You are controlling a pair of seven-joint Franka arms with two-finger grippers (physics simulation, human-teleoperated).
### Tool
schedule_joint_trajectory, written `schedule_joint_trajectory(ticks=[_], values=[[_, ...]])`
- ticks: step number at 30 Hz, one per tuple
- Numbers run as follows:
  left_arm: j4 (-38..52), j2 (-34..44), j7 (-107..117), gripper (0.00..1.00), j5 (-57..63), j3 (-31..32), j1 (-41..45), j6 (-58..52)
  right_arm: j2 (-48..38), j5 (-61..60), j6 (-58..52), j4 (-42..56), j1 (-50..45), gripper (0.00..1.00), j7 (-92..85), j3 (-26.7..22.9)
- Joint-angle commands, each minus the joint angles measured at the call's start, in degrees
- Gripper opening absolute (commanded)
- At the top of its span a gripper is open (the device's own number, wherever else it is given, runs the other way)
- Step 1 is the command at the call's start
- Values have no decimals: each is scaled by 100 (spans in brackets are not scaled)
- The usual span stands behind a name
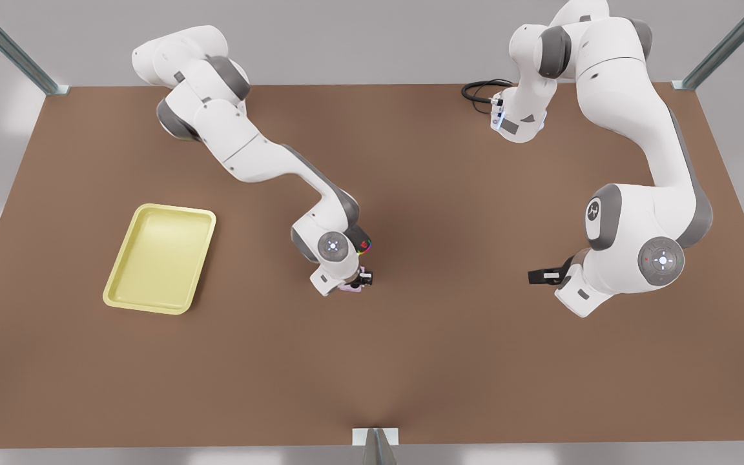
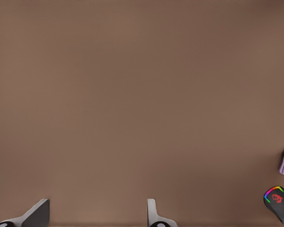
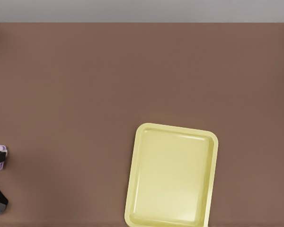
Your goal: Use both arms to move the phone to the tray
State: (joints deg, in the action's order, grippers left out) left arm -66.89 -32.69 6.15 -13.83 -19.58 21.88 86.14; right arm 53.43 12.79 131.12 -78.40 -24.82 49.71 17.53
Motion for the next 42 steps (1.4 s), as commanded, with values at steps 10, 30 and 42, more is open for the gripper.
schedule_joint_trajectory(ticks=[10,30,42], values=[[9,9,26,100,3,-2,0,-1,-1888,21,63,-2372,1769,76,-2297,-92],[27,-79,-9,100,21,7,26,8,-2873,-67,916,-4043,3229,100,-6816,-1806],[-228,299,-220,100,320,7,70,219,-4279,-867,-4085,-571,2763,100,-5533,-1472]])
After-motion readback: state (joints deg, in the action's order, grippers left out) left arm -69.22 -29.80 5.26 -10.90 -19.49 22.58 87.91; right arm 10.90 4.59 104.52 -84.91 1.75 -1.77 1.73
